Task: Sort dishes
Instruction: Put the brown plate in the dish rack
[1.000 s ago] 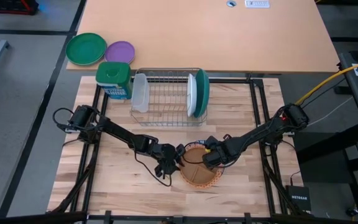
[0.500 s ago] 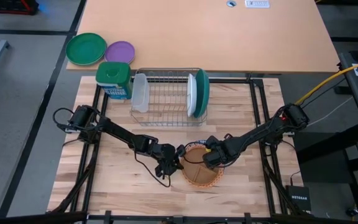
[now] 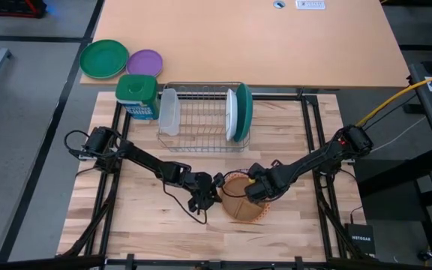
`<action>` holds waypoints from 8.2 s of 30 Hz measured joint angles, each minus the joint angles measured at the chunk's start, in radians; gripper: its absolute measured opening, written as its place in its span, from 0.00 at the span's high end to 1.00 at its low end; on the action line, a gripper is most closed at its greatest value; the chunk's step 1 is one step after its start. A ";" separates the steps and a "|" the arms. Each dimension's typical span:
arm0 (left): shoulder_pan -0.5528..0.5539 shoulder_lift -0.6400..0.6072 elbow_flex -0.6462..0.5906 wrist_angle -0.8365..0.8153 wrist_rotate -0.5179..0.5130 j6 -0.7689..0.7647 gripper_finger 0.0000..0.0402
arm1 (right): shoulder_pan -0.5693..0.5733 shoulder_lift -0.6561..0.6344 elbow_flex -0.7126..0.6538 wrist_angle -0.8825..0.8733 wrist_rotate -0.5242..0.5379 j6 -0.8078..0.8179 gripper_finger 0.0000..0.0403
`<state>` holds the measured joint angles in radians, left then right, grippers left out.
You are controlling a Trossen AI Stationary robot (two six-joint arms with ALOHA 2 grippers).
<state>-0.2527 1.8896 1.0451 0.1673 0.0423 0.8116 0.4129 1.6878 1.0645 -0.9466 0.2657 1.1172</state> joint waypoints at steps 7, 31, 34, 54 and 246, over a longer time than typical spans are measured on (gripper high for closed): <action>-0.001 0.000 0.000 0.000 0.004 0.000 0.99 | 0.000 0.000 0.000 0.012 -0.022 0.000 0.74; -0.004 0.000 0.000 -0.006 0.010 -0.042 0.96 | -0.001 -0.002 0.000 0.065 -0.060 0.000 0.74; -0.011 0.000 0.000 -0.001 0.005 -0.083 0.93 | -0.001 -0.002 0.000 0.067 -0.061 0.000 0.74; -0.036 0.001 0.000 -0.032 -0.022 0.020 0.64 | 0.000 -0.002 0.000 0.130 -0.100 0.003 0.74; 0.706 -0.491 -0.461 0.518 -0.187 -1.476 0.68 | -0.001 -0.571 0.288 -0.595 0.657 -0.074 0.74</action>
<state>0.4530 1.3991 0.5842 0.6857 -0.1450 -0.6642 0.4122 1.1168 1.3521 -1.5421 0.9230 1.0435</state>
